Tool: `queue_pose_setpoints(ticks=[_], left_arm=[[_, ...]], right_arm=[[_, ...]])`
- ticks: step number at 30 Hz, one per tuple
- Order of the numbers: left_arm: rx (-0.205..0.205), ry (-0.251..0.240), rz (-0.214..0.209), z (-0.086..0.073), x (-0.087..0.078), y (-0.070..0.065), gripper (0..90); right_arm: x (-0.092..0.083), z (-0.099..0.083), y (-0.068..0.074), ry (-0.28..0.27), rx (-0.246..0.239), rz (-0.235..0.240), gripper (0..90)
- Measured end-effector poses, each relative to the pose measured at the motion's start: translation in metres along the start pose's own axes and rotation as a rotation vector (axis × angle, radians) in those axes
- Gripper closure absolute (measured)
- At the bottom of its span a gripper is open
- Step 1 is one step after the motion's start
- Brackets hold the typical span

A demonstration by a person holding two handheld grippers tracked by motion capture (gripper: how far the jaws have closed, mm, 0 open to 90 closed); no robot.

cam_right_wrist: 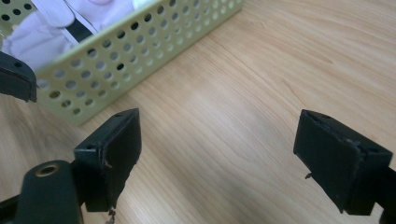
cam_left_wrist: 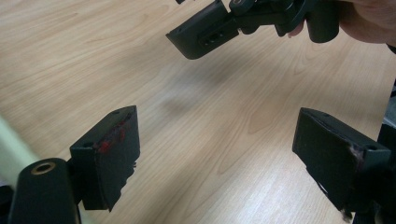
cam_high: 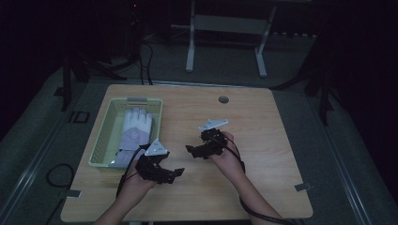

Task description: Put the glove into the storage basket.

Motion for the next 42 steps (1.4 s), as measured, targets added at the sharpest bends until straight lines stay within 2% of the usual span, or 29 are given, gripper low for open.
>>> queue_pose_setpoints(ticks=[4, 11, 24, 28, 30, 34, 36, 42], left_arm=[[0.013, -0.005, -0.007, -0.001, 0.009, -0.007, 15.4], [0.062, 0.028, -0.021, -0.005, 0.028, -0.025, 15.4], [0.061, 0.061, -0.075, -0.016, 0.060, -0.038, 15.4], [0.071, 0.054, -0.084, -0.019, 0.067, -0.040, 15.4], [0.073, 0.035, -0.097, -0.019, 0.070, -0.042, 15.3], [0.100, 0.035, -0.086, -0.021, 0.076, -0.044, 15.3], [0.116, 0.035, -0.075, -0.022, 0.079, -0.045, 15.3], [0.122, 0.013, -0.058, -0.022, 0.088, -0.049, 14.8]], right_arm=[[-0.003, -0.013, -0.006, -0.005, 0.010, 0.006, 14.4], [-0.010, -0.033, -0.016, -0.025, 0.006, 0.000, 14.4], [-0.018, -0.067, -0.030, -0.021, 0.003, -0.016, 14.0], [-0.020, -0.077, -0.035, -0.016, -0.001, -0.020, 13.8], [-0.023, -0.081, -0.037, -0.032, -0.006, -0.025, 13.8], [-0.029, -0.087, -0.040, -0.061, -0.012, -0.004, 13.8], [-0.031, -0.090, -0.043, -0.064, -0.026, -0.009, 13.8], [-0.033, -0.103, -0.046, -0.068, -0.044, -0.007, 13.8]])
Point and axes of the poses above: each handheld gripper's, and its own axes: x roughly forward along the jaws, z roughly out of its top, y roughly to its left, the point moved 7 cm from there along x, roughly forward along the jaws, and after that the axes turned 1 degree about x, right-handed, at the moved point
